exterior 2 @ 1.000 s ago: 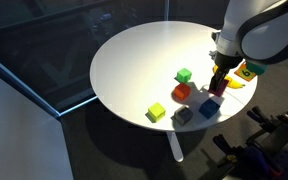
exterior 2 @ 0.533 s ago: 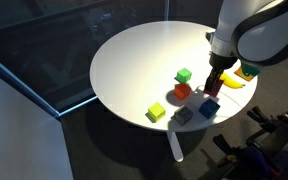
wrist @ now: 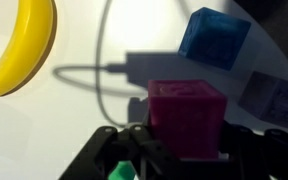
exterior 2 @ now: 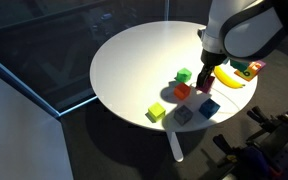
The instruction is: Put the pink block on the orange block
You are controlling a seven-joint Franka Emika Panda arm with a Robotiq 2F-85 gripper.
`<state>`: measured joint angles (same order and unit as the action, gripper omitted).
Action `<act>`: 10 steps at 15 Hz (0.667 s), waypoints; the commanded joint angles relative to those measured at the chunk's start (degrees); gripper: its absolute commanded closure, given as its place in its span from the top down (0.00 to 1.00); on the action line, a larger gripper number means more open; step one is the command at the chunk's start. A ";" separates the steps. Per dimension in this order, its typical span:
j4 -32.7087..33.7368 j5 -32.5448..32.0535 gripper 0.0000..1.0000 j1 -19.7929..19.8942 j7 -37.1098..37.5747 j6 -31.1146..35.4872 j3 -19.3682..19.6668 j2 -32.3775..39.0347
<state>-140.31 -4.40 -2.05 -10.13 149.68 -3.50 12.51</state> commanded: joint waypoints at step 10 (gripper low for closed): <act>9.98 1.78 0.25 -3.30 10.05 -5.13 -0.56 7.28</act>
<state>-133.13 -3.85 -4.78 -2.58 146.94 -3.63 18.40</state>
